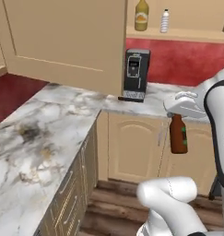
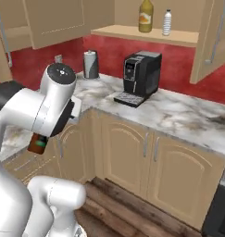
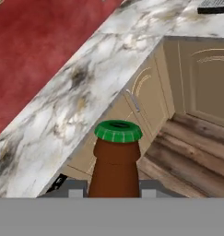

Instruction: Sort all alcoholic drinks to one cabinet, and non-alcoholic drinks to the other.

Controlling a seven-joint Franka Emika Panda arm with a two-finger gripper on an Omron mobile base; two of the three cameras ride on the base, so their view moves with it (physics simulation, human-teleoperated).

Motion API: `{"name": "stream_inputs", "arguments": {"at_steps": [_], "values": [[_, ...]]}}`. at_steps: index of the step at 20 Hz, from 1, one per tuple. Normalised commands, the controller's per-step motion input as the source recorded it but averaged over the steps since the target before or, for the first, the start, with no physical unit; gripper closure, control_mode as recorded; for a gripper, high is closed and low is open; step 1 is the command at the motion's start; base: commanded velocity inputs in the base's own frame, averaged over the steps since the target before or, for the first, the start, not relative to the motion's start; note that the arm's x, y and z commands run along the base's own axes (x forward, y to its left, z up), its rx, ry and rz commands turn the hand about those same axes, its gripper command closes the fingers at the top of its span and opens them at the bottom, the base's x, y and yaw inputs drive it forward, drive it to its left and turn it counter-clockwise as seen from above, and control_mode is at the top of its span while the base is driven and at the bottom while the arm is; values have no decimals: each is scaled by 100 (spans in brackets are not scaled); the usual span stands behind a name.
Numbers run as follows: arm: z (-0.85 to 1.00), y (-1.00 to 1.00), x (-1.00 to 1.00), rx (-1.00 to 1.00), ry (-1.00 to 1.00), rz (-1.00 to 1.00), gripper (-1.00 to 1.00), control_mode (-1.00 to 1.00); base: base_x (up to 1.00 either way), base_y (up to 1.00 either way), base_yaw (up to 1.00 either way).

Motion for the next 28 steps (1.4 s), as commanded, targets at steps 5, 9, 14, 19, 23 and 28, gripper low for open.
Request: {"name": "stream_inputs", "arguments": {"at_steps": [5,9,14,19,23,28], "values": [[0,0,0,0,0,0,100,100,-27,0,69],[0,0,0,0,0,0,100,100,-35,0,66],[0,0,0,0,0,0,100,100,-38,0,64],[0,0,0,0,0,0,100,100,-39,0,60],[0,0,0,0,0,0,100,100,-26,0,54],[0,0,0,0,0,0,100,100,-3,7,41]]}}
